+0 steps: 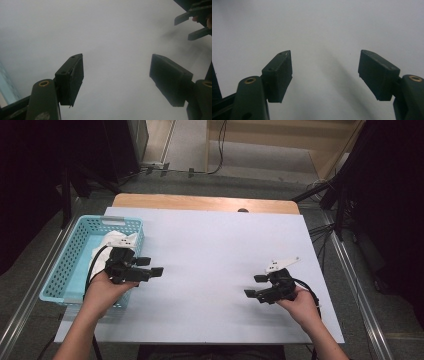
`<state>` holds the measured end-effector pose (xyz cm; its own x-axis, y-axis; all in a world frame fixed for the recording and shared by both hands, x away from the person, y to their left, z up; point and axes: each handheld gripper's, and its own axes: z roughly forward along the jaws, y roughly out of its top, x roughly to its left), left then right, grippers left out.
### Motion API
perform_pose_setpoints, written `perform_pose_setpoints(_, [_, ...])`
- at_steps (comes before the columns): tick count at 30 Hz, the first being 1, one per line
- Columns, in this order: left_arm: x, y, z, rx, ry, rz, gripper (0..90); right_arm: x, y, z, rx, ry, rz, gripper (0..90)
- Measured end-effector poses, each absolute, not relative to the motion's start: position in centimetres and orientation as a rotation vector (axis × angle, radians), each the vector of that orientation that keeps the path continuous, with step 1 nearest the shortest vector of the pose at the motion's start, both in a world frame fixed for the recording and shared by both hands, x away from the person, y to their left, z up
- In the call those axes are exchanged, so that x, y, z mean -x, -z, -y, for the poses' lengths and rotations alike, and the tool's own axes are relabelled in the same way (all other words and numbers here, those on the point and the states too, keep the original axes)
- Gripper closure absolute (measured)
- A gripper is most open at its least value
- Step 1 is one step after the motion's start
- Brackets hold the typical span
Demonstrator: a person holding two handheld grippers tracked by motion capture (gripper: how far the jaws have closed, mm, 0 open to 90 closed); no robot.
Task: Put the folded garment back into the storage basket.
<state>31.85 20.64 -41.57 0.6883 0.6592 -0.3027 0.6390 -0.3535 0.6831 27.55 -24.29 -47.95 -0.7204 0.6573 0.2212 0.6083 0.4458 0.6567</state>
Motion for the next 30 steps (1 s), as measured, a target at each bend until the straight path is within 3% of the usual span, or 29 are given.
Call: perform_pose_setpoints(30, [-29.1, 43.6, -20.4, -2.080, -0.027, -0.979, 28.5, -25.6, 47.8, 25.8, -1.207, -1.143, -2.598, 25.9])
